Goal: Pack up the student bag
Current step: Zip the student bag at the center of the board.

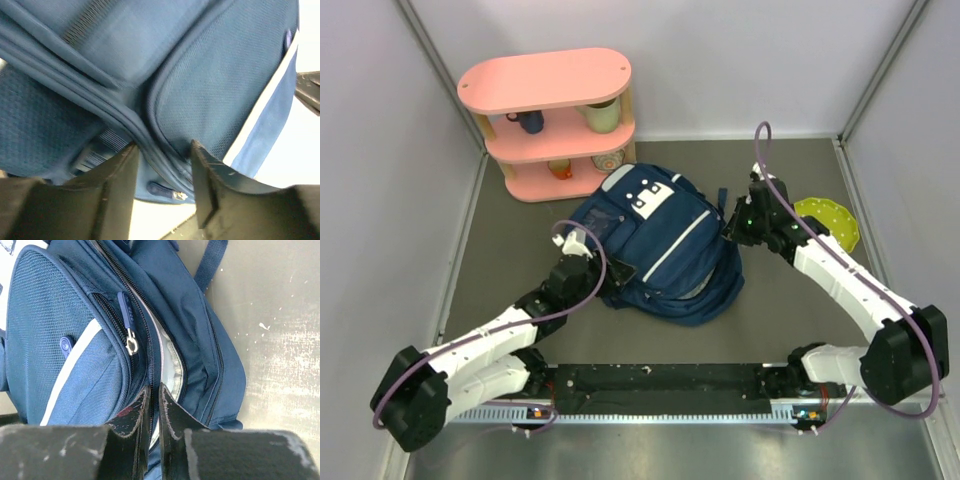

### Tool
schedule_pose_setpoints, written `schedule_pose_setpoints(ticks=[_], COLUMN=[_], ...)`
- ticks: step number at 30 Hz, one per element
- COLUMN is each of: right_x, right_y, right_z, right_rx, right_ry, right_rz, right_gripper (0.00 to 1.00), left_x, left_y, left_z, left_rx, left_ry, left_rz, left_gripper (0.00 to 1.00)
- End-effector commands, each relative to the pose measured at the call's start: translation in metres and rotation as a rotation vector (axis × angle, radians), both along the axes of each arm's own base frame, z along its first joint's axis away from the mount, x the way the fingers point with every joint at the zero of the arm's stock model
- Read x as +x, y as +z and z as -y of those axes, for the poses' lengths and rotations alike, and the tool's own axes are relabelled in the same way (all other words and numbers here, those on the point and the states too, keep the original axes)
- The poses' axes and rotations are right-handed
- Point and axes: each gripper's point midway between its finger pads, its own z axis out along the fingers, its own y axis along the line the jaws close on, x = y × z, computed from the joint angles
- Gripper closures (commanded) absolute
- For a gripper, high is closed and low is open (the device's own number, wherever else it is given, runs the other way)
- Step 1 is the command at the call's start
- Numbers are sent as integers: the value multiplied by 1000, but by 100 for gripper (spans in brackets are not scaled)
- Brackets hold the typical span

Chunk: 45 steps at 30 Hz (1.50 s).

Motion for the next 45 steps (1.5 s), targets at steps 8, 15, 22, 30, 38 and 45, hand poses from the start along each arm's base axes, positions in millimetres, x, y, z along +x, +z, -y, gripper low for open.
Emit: schedule_pose_setpoints(ticks=[8,15,22,30,38,45], right_x=[40,31,21,19,13,8], right_y=[43,53,46,43,57,55], right_z=[-27,-15,-19,-20,-20,-20], right_rx=[89,65,94,108,133,144], right_ry=[121,95,120,118,122,125], right_rz=[164,213,183,170,200,193], right_gripper=[86,79,78,78,76,76], left_x=[-10,-10,1,8,12,17], left_y=[14,-2,2,18,3,3], left_z=[9,-11,-43,-50,-30,-29], left_rx=[38,121,124,50,-107,-152], left_ry=[-36,39,212,270,250,276], left_rz=[42,-7,70,125,68,53], left_gripper=[26,30,26,23,43,54])
